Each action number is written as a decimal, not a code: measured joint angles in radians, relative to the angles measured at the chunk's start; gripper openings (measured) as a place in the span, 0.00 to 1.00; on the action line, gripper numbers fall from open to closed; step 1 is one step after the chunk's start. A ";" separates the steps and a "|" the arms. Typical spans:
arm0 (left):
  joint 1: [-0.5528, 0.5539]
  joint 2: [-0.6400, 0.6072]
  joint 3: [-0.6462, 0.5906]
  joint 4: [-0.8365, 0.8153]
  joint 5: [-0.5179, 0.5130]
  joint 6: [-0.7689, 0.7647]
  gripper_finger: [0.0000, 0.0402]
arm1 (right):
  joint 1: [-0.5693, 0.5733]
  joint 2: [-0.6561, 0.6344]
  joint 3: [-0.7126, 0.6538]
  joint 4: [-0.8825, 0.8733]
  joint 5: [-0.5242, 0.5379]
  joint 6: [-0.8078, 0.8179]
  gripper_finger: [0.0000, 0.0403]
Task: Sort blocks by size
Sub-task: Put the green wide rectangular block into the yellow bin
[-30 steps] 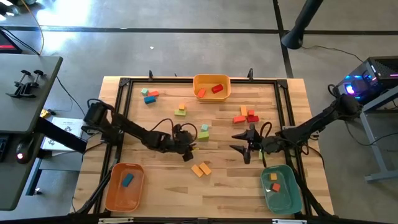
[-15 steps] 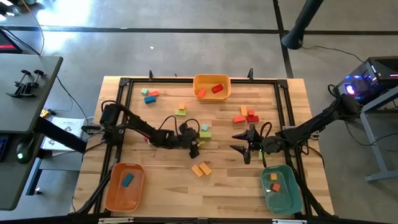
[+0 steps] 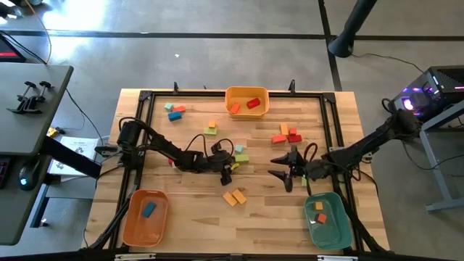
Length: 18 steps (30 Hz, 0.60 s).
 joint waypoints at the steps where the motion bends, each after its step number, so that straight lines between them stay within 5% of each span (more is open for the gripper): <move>1: 0.000 0.000 0.000 0.004 0.006 0.000 0.42 | 0.005 0.000 0.000 0.000 0.000 -0.001 0.56; 9: 0.000 0.003 -0.002 0.044 0.011 0.001 0.32 | 0.027 0.000 0.000 0.001 0.000 -0.001 0.56; 18: 0.016 0.003 -0.002 0.074 0.054 -0.005 0.53 | -0.068 0.070 0.000 0.015 -0.078 -0.036 0.56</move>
